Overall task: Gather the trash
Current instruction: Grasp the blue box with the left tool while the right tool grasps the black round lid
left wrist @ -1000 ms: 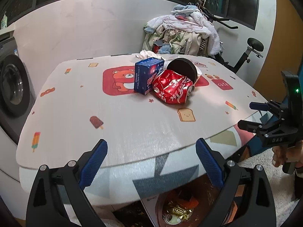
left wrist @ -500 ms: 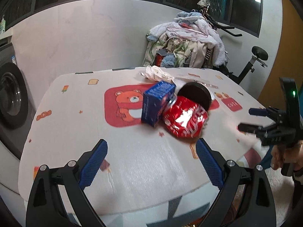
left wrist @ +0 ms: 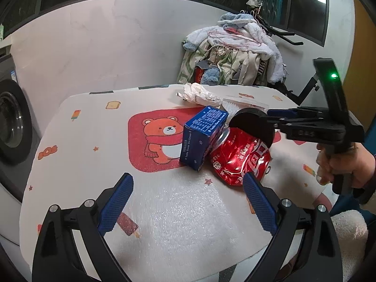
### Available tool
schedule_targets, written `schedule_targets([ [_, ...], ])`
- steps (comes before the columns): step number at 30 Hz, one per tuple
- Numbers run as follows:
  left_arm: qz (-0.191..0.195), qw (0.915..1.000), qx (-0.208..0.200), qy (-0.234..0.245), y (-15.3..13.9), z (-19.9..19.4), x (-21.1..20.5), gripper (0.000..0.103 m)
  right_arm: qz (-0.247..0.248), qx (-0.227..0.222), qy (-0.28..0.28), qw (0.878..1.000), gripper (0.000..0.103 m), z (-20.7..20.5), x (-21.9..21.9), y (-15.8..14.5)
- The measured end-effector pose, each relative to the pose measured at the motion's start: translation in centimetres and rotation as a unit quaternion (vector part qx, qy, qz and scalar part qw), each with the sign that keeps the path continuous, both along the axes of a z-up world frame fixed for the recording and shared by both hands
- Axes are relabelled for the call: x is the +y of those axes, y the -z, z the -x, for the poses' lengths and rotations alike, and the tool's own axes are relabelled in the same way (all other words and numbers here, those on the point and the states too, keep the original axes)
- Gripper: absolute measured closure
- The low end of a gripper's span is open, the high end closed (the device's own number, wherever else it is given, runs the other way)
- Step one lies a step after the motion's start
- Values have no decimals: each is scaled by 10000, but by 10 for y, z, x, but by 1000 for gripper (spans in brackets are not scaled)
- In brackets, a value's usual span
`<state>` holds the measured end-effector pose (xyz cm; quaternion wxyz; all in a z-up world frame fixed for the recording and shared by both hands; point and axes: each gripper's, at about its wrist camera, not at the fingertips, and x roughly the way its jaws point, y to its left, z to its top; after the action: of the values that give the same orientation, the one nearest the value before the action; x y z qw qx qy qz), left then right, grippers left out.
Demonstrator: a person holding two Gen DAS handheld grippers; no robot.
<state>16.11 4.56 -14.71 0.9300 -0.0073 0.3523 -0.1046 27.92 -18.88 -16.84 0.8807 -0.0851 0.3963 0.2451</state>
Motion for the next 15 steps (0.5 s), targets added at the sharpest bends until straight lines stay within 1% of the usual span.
schedule_targets([
  [1, 9, 10000, 24, -8, 2, -3, 1, 11, 41, 74, -64, 9999, 68, -3, 5, 5],
  [2, 22, 10000, 50, -16, 3, -6, 1, 11, 62, 118, -105, 9999, 80, -5, 7, 6],
  [3, 50, 10000, 81, -18, 5, -10, 2, 11, 64, 125, -131, 9998, 80, -4, 7, 6],
  [5, 62, 9999, 88, 6, 5, -16, 2, 11, -139, -10, -247, 9996, 81, 3, 4, -3],
  [9, -62, 9999, 79, 134, 6, -40, -4, 11, -365, -321, -319, 9983, 81, 17, -10, -28],
  [15, -275, 9989, 132, 358, 11, -81, -22, 12, -709, -429, -220, 9963, 81, 27, -30, -49],
])
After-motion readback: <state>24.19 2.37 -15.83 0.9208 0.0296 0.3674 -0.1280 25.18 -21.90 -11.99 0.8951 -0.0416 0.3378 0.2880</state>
